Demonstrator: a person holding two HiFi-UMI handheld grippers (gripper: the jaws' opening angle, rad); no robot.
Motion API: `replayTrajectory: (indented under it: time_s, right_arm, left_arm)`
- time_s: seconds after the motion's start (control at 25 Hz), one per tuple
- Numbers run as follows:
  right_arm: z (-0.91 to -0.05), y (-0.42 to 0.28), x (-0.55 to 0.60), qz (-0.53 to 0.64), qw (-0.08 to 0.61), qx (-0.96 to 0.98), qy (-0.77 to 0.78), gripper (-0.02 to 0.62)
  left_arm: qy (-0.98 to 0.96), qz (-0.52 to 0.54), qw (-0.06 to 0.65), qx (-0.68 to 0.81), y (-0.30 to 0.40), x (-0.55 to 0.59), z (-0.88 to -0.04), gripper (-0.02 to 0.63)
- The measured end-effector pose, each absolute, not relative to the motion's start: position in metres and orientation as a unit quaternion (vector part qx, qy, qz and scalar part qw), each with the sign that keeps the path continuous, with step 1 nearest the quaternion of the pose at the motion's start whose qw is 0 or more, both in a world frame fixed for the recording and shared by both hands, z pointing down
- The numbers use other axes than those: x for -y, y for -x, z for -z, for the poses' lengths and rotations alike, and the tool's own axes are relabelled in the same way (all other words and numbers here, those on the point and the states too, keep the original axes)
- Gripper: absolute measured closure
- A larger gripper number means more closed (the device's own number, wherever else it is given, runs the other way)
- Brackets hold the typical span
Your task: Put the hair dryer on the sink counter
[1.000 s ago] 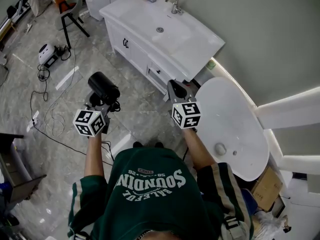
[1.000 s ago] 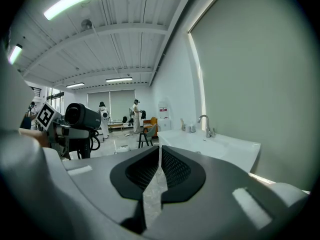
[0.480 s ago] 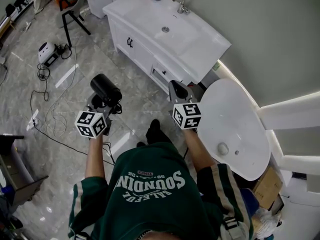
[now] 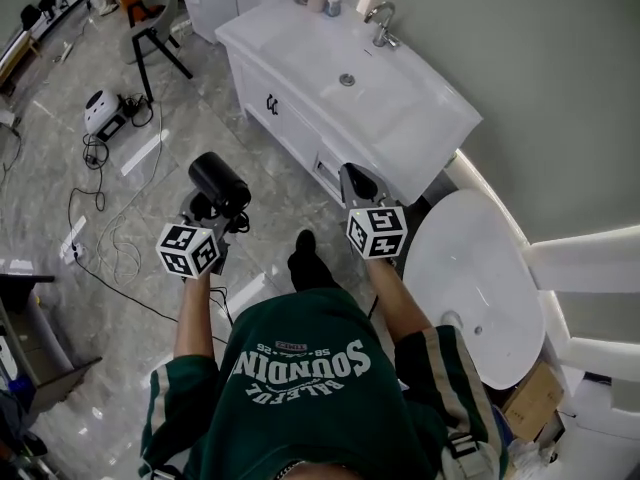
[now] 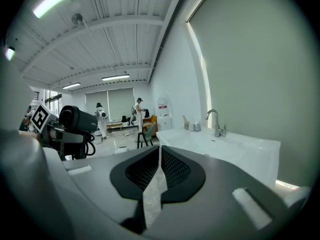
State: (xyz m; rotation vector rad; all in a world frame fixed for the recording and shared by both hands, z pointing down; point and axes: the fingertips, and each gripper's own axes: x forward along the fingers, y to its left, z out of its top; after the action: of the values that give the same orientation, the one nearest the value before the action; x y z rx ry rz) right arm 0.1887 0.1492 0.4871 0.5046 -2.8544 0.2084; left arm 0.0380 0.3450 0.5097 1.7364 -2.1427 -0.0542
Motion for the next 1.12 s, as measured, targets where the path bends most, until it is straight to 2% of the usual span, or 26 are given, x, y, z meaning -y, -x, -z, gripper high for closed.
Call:
replayTrajectory:
  time_s: [0.6, 1.12]
  right_arm:
    - [-0.476, -0.047, 0.004, -0.071, 0.121, 0.982, -0.130, 0.591]
    - [-0.480, -0.005, 0.077, -0.085, 0.124, 0.980, -0.133, 0.591]
  left_arm:
    - [-0.599, 0.017, 0.201, 0.775, 0.085, -0.188, -0.497, 0.273]
    - [-0.604, 0.020, 0.202, 0.771, 0.143, -0.104, -0.487, 0.273]
